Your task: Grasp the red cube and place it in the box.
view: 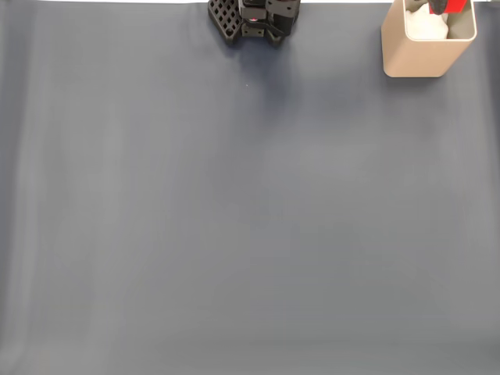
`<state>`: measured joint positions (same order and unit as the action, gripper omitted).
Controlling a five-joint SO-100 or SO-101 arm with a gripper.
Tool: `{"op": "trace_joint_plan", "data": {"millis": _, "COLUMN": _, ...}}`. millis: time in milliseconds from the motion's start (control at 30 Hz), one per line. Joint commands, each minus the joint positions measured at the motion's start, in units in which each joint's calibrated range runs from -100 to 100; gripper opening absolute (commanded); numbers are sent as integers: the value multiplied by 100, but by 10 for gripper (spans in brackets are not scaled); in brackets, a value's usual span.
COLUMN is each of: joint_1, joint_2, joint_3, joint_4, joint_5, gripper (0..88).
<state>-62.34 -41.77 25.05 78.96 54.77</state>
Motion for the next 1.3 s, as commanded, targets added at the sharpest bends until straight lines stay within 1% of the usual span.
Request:
{"op": "trace_joint_plan", "data": {"millis": 0, "joint_1": 54, "joint_2": -16, "joint_3": -253, "joint_4": -63, "joint_5": -112, "gripper": 122}}
{"op": "trace_joint_plan", "data": {"millis": 333, "joint_1": 146, "joint_2": -7, "joint_3": -226, "joint_4": -38, "joint_5": -269, "gripper": 225}}
{"op": "trace_joint_plan", "data": {"millis": 500, "joint_1": 196, "joint_2": -16, "joint_3": -226, "joint_4": 28, "joint_5": -308, "gripper": 259}}
{"op": "trace_joint_plan", "data": {"millis": 1267, "joint_1": 175, "joint_2": -154, "joint_3": -207, "joint_4": 69, "joint_5": -352, "gripper": 271}}
